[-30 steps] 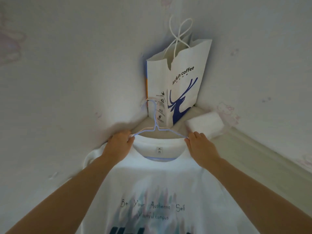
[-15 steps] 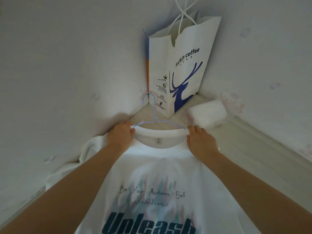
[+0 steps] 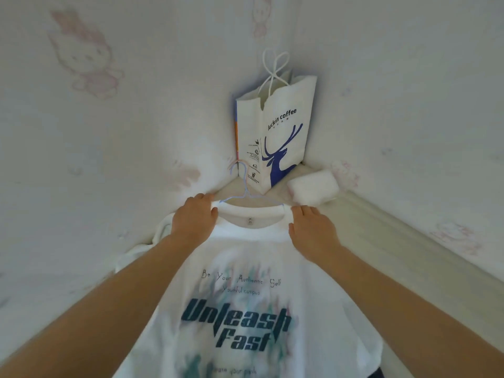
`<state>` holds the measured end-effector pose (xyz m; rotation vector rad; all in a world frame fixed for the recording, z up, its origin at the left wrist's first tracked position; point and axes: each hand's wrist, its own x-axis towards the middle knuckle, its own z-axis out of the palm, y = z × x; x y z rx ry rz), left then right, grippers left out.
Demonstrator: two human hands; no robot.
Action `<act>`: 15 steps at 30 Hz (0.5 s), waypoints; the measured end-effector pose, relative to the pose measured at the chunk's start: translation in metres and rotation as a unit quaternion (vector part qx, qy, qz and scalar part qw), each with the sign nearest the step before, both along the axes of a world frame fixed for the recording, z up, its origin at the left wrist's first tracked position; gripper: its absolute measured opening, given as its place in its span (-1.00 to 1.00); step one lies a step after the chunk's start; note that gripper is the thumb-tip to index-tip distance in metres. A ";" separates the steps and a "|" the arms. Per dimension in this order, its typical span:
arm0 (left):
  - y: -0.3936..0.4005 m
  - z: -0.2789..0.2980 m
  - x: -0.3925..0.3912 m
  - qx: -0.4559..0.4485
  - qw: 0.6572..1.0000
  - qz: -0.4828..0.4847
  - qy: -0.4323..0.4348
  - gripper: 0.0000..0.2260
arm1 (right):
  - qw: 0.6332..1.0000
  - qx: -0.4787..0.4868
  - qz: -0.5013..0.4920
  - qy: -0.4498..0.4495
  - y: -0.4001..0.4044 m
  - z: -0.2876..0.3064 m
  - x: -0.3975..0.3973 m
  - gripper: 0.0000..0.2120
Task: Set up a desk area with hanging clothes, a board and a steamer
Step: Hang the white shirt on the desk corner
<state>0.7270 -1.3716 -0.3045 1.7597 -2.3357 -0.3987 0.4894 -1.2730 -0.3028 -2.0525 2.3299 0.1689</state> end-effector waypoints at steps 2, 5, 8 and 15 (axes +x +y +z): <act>0.025 0.016 -0.002 -0.025 1.000 -0.016 -0.005 -0.71 | 1.000 -0.007 0.005 -0.003 0.017 0.016 0.006 -0.61; 0.069 0.033 0.000 -0.050 0.998 -0.033 0.005 -0.71 | 1.000 -0.016 0.006 -0.024 0.051 0.036 0.016 -0.60; 0.116 0.040 0.009 -0.082 0.993 -0.076 -0.036 -0.70 | 0.999 -0.031 0.010 -0.039 0.090 0.051 0.028 -0.60; 0.218 0.047 0.040 -0.096 0.985 -0.140 -0.041 -0.73 | 0.992 -0.019 -0.037 -0.120 0.193 0.068 0.069 -0.62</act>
